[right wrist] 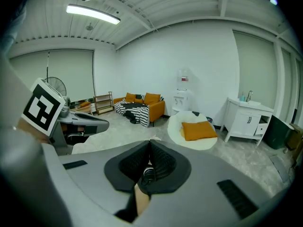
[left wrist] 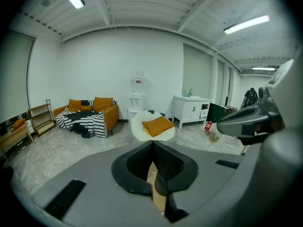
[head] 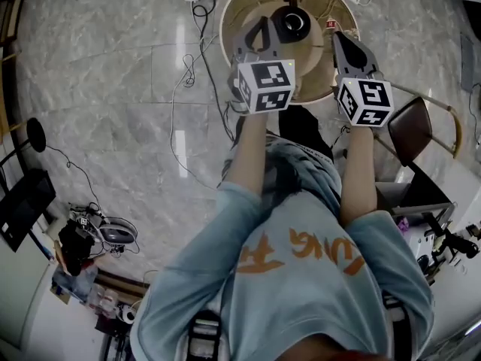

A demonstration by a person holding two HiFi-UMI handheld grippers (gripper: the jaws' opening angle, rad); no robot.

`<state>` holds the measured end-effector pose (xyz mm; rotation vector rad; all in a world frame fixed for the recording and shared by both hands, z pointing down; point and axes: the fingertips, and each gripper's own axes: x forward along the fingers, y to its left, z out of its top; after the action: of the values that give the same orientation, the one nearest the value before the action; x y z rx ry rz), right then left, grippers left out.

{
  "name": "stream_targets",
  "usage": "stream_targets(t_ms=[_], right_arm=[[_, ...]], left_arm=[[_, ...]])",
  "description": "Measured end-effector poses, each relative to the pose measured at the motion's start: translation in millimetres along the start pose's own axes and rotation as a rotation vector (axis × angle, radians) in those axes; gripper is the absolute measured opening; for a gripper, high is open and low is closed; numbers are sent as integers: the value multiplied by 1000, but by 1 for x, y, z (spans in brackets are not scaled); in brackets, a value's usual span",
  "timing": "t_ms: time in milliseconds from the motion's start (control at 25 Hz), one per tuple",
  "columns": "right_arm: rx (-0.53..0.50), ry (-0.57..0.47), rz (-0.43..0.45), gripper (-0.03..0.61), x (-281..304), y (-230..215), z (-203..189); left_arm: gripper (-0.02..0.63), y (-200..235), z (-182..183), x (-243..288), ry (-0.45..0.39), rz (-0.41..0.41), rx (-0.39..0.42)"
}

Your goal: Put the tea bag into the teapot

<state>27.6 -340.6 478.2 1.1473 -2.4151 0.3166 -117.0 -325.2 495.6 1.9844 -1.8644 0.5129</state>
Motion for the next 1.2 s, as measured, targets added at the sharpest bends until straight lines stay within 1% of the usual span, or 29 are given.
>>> stream_targets(t_ms=[160,240,480,760,960,1200], right_arm=[[54,44,26,14,23,-21,-28],[62,70,47,14,33,-25,-40],[73,134,89,14,64,-27,-74],[46,200,186,14,92,-10,-106],[20,228,226,14,113,-3,-125],[1,255,245,14,133,6,-136]], left_arm=[[25,-14,-11,19,49,-7,-7],[25,-17,-19,26,74,-6,-17],[25,-17,-49,50,149,30,-54],[25,-22,-78,70,213,35,-74],[25,-23,-96,84,237,32,-74],[25,-23,-104,94,239,9,-79]])
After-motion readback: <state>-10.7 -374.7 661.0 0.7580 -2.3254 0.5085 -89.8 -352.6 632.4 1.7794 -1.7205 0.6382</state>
